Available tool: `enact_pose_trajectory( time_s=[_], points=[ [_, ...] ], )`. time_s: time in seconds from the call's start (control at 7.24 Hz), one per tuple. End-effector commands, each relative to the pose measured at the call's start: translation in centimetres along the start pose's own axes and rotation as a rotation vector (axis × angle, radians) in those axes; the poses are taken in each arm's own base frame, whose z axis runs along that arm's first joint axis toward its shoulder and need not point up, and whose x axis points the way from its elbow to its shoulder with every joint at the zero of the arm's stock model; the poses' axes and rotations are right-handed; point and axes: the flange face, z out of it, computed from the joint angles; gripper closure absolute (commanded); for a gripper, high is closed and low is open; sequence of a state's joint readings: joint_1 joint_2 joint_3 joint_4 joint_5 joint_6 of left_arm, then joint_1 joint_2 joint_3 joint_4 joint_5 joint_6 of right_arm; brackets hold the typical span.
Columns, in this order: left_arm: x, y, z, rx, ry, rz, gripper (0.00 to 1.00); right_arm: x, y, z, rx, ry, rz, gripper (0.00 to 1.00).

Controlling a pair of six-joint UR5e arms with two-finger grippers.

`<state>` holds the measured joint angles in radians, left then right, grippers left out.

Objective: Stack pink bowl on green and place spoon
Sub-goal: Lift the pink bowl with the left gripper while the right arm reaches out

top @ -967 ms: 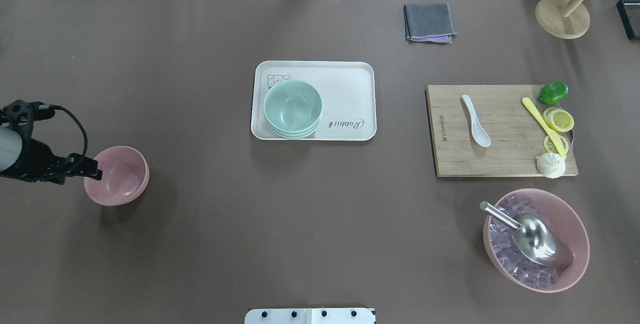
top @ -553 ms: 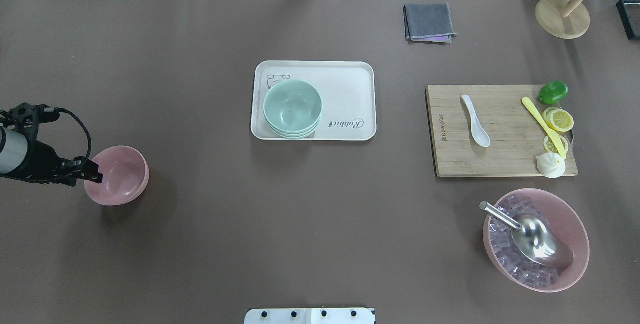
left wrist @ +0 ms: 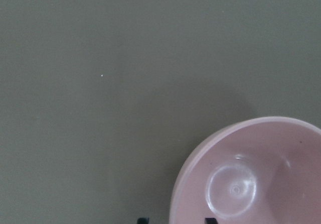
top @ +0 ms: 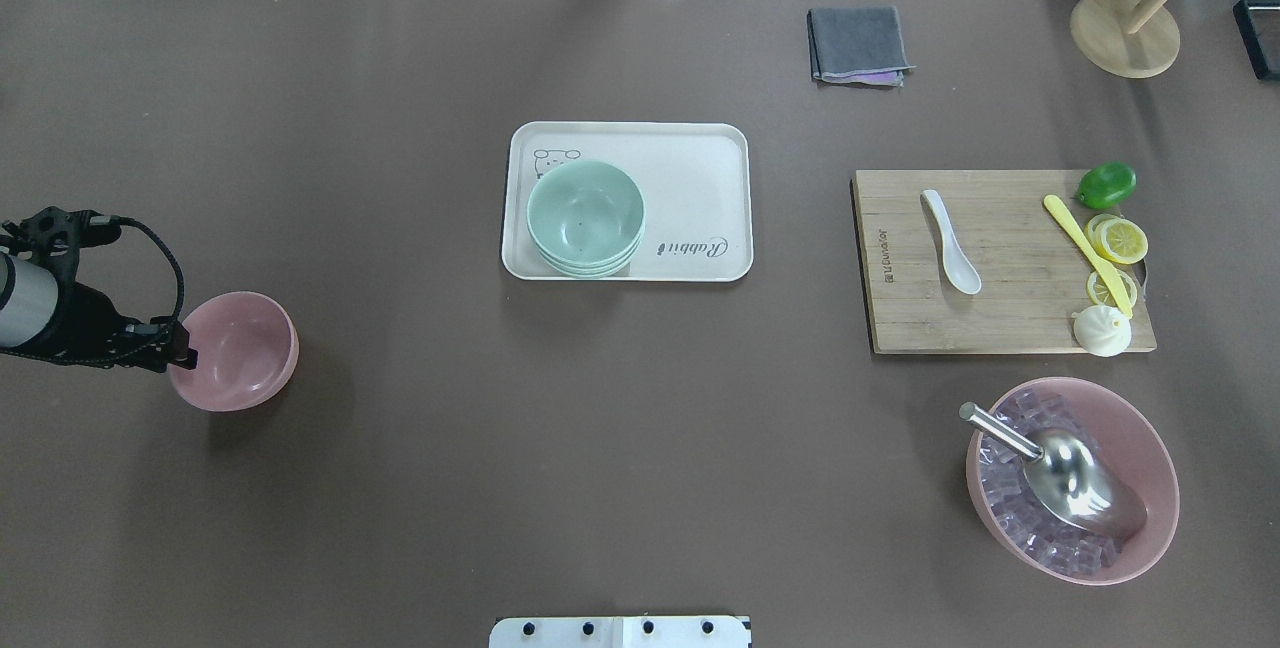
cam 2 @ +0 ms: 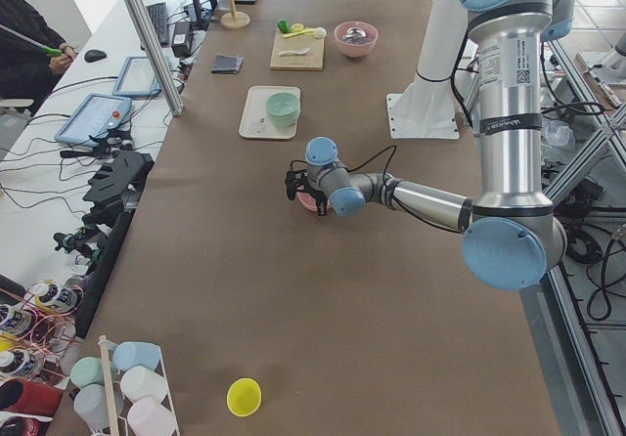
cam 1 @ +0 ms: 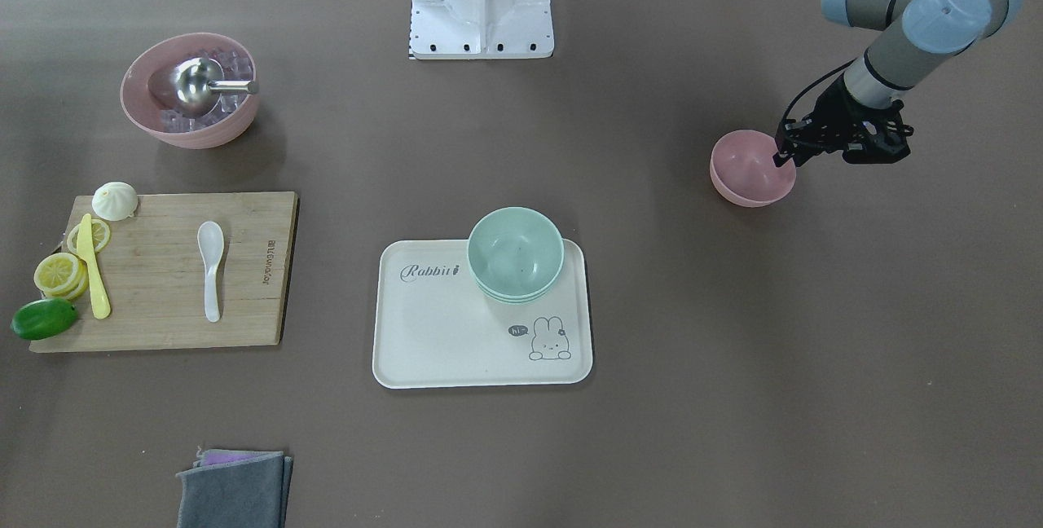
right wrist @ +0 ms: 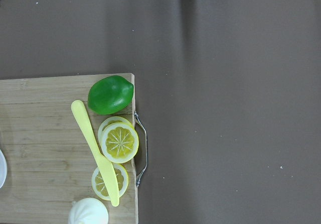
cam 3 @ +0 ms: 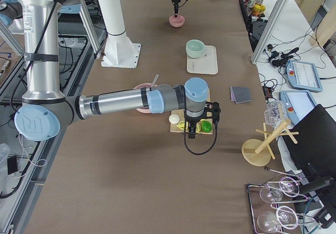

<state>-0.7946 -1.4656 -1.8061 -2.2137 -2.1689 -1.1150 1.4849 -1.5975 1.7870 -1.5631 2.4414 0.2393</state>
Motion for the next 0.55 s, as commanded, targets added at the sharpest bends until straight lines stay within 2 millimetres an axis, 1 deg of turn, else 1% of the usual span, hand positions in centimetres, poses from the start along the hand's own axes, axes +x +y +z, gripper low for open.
enact_pose_trajectory(
  time_s=[0.0,0.14,0.28,0.41],
  points=[
    [0.0,-0.1,-0.1,0.003,0.002,-0.005,0.99,-0.4,1.5,-0.6,0.003,-0.003,-0.004,0.0],
    [0.2,0.0,-0.2,-0.009,0.013,-0.001,1.0,-0.8,1.5,-0.9,0.007,-0.004,-0.008,0.0],
    [1.1,0.1,-2.4,-0.02,0.059,0.001,1.0,-1.2,1.2,-1.2,0.013,-0.007,-0.015,0.0],
    [-0.1,-2.2,-7.2,-0.044,0.151,-0.056,1.0,-1.7,0.7,-1.5,0.022,-0.006,-0.026,0.0]
  ],
)
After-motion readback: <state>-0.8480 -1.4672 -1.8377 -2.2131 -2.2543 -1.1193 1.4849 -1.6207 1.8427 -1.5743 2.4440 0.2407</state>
